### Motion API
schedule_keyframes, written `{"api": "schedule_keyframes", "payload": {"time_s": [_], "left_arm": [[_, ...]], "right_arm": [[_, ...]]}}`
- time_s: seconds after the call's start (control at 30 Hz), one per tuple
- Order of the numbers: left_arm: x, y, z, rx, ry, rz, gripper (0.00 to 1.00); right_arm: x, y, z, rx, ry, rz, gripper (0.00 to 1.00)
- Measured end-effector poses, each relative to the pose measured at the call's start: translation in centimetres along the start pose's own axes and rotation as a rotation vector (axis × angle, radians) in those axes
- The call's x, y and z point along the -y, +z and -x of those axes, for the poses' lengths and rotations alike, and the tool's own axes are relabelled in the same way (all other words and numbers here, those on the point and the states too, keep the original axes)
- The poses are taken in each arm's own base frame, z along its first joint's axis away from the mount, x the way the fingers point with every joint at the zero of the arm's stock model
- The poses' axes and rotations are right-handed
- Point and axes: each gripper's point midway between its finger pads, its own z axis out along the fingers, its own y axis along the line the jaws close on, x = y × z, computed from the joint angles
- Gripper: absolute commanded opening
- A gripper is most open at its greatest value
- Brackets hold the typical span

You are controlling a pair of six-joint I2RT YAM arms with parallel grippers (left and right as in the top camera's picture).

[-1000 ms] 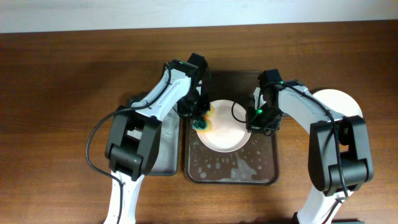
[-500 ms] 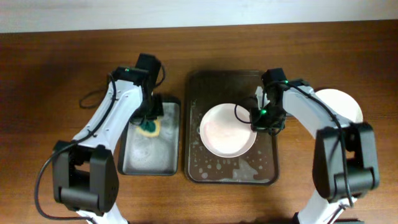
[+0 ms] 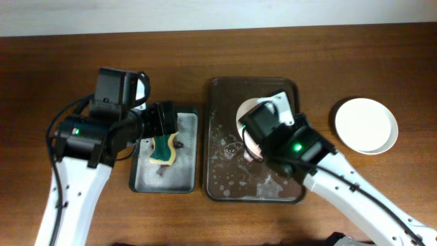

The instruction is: Clean dirty plates on tray and stack at the side

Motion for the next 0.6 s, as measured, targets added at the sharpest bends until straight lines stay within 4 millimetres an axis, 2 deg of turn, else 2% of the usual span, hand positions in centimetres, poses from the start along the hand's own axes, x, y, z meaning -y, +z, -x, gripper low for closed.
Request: {"api": "schedule_keyframes", "payload": {"time_s": [0.03, 0.13, 0.23, 0.47, 0.53, 0.6], "left_arm": [[0.1, -0.8, 0.1, 0.022, 0.002, -0.008, 1.00], [0.1, -1.0, 0.0, 0.025, 0.002, -0.009, 1.00], [0.1, -1.0, 0.0, 0.025, 0.002, -0.009, 1.00], [0.1, -1.0, 0.0, 0.025, 0.002, -0.009, 1.00], [0.1, -1.0, 0.0, 0.025, 0.002, -0.009, 1.00], [0.1, -1.0, 0.0, 0.025, 0.002, -0.009, 0.99]], "right_arm": [[-0.3, -1.1, 0.5, 0.048, -0.025, -0.041, 0.04], [-1.3, -3.9, 1.5, 0.166, -0.099, -0.115, 0.04], [-0.7, -5.7, 2.5, 0.251, -0.124, -0.211, 0.04], [-0.1, -6.0, 2.7, 0.267, -0.116, -0.249, 0.04], [-0.9, -5.6, 2.7, 0.258, -0.089, -0.199, 0.04], [-0.3, -5.1, 2.8, 0.238, -0.123, -0.213, 0.04]]}}
